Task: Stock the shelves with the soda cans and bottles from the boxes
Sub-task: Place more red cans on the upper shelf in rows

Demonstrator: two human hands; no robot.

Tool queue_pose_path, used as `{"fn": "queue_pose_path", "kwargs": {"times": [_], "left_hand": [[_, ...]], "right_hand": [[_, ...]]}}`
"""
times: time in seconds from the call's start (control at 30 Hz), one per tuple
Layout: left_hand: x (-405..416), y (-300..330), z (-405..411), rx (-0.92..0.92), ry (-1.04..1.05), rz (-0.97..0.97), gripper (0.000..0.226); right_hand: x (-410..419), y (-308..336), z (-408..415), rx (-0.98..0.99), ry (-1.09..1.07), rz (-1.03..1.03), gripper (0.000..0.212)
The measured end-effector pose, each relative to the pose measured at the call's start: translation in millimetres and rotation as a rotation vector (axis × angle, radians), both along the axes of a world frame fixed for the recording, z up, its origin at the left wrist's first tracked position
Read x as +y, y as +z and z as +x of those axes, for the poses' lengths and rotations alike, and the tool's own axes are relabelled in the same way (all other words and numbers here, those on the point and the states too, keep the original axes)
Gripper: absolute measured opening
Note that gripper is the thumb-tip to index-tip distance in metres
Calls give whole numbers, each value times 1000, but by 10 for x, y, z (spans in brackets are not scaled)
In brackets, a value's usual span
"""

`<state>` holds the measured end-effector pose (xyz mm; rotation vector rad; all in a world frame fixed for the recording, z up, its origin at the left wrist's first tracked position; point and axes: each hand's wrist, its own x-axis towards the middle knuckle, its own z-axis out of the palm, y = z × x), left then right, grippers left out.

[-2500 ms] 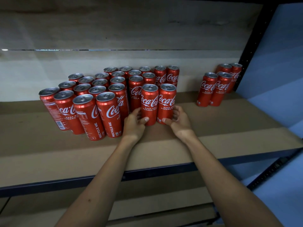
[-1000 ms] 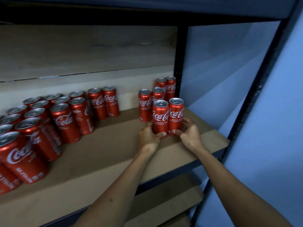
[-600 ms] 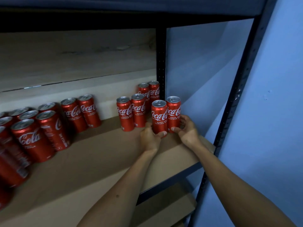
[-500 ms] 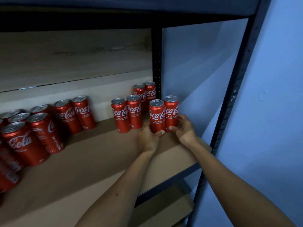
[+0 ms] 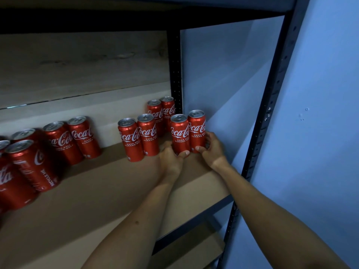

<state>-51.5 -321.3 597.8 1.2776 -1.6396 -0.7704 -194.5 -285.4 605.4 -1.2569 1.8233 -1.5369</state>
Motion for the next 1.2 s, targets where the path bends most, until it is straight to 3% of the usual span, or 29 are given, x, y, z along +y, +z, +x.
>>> {"fn": "queue_pose_path", "kwargs": {"times": [0.97,1.2], "left_hand": [[-22,-31,37,38,-62,16,57],[103,-44,200,-53,-80,24,51]], "right_hand": [[39,9,6,47,-7,40,64],[291,42,186,137,-112,126,60]]}}
